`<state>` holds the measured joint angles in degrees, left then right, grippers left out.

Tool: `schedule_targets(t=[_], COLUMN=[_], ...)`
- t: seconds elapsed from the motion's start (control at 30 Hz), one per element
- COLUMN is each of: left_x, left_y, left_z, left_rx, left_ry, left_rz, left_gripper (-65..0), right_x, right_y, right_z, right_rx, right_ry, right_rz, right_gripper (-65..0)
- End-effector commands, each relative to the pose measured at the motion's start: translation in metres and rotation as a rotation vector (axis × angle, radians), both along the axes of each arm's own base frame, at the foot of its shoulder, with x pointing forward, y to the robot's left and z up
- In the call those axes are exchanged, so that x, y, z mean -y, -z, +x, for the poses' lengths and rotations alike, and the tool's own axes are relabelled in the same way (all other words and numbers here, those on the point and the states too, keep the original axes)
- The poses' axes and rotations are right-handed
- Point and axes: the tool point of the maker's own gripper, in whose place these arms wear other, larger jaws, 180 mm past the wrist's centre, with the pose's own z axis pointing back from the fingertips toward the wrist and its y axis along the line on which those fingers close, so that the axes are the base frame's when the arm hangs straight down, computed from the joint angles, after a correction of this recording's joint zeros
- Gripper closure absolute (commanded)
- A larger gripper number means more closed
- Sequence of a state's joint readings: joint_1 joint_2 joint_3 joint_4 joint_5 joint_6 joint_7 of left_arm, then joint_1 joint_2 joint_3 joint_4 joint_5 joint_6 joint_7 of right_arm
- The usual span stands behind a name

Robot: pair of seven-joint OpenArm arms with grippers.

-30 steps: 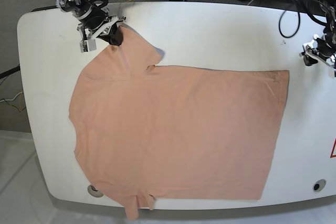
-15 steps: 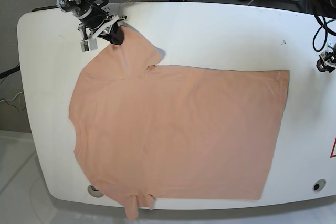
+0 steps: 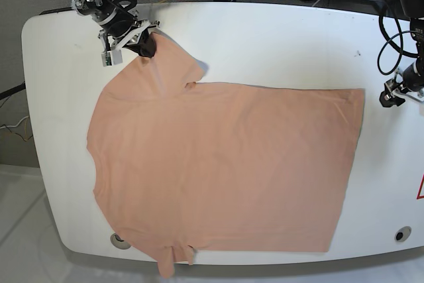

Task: Fold the T-shirt properly
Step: 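Move the left gripper to the shirt's other shoulder corner and grasp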

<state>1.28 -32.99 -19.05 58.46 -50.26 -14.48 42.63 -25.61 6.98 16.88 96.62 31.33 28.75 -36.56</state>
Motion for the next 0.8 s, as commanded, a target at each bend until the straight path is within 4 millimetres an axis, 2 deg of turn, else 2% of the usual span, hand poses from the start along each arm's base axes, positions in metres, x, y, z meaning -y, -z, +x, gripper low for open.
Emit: schedule_targets(t=[0.0,0.2,0.4,0.6,0.67,0.77], left_x=[0.021,0.042,0.053,0.059,0.060,0.062], left_y=[0.013,0.012,0.024,0.027,0.023,0.024], left_z=[-0.014,-0.010,-0.017,-0.018,-0.015,-0.016], left_rx=[-0.076,-0.045,-0.079,-0.086,-0.081,-0.086], left_ry=[0.092,0.213,0.267,0.274,0.292,0.300], left_rz=[-0.003,0.003,-0.008,-0.015,-0.014,-0.019], left_gripper=[-32.5,-32.7,-30.7,-18.4,-17.6,-26.3], right_x=[0.004,0.004,0.004,0.004,0.003,0.002], right_y=[-0.003,-0.003,-0.004,-0.004,-0.005,-0.005], right_z=[0.002,0.002,0.004,0.005,0.005,0.004], right_rx=[0.012,0.013,0.021,0.023,0.025,0.024], right_ry=[0.000,0.001,-0.002,0.000,-0.003,-0.006], right_rz=[-0.011,-0.010,-0.008,-0.009,-0.007,-0.006], right_gripper=[0.0,0.0,0.0,0.0,0.0,0.0])
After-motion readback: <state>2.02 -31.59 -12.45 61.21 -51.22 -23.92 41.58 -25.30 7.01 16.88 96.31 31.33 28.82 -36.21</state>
